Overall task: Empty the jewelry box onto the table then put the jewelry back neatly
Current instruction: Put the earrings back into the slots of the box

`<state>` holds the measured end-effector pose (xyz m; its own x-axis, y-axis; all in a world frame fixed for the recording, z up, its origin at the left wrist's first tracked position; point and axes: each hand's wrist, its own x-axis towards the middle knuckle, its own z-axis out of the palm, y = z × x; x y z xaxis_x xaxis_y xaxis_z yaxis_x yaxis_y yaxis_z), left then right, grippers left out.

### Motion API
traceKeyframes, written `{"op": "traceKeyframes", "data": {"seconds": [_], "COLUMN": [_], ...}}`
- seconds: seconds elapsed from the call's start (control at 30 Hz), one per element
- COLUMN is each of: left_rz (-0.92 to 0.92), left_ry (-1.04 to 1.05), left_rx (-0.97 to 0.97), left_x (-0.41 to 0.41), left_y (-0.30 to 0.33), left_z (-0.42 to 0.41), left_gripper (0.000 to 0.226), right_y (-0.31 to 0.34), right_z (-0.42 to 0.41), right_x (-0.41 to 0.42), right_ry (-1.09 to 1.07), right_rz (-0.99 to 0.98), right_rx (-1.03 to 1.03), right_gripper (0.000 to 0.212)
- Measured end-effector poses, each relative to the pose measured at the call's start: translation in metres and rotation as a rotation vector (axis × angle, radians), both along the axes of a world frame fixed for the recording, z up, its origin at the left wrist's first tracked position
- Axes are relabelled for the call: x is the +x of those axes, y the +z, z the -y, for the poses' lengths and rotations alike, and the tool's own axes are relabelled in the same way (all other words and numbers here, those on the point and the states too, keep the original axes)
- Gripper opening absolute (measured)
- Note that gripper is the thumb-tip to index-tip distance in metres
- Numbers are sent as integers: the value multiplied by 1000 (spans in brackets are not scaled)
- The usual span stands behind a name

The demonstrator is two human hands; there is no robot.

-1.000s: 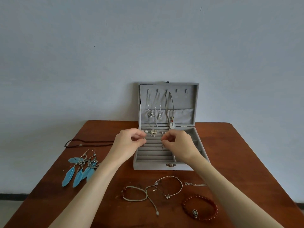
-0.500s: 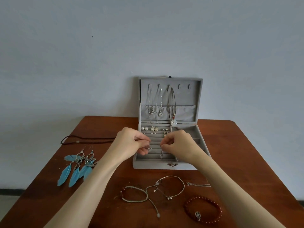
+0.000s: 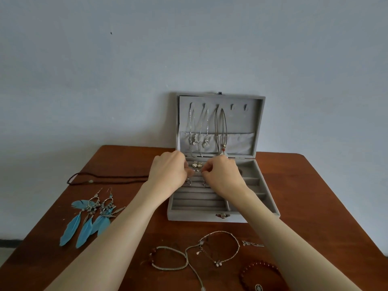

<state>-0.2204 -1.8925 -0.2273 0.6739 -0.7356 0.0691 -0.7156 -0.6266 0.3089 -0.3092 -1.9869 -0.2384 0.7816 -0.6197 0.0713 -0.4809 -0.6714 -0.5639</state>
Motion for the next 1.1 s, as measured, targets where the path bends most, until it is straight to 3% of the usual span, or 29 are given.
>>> {"op": "traceKeyframes", "data": {"seconds": [0.27, 0.5, 0.7, 1.1], "left_rz": [-131, -241, -231, -210], "left_ry": [65, 15, -27, 86], "left_rx": [-5, -45, -35, 63], "left_x": [7, 9, 10, 12], "left_y": [-3, -1, 3, 1], "left_z": [16, 10, 7, 18], "left_gripper": [33, 12, 19, 15], "right_y": [-1, 1, 1, -12], "right_z": [0, 3, 5, 11], "right_x": [6, 3, 6, 12], "right_ry": [-25, -14, -2, -31], "right_rz": [-34, -9, -17, -94], "right_rx": [-20, 42, 46, -74], "right_gripper": [24, 25, 23, 20]}}
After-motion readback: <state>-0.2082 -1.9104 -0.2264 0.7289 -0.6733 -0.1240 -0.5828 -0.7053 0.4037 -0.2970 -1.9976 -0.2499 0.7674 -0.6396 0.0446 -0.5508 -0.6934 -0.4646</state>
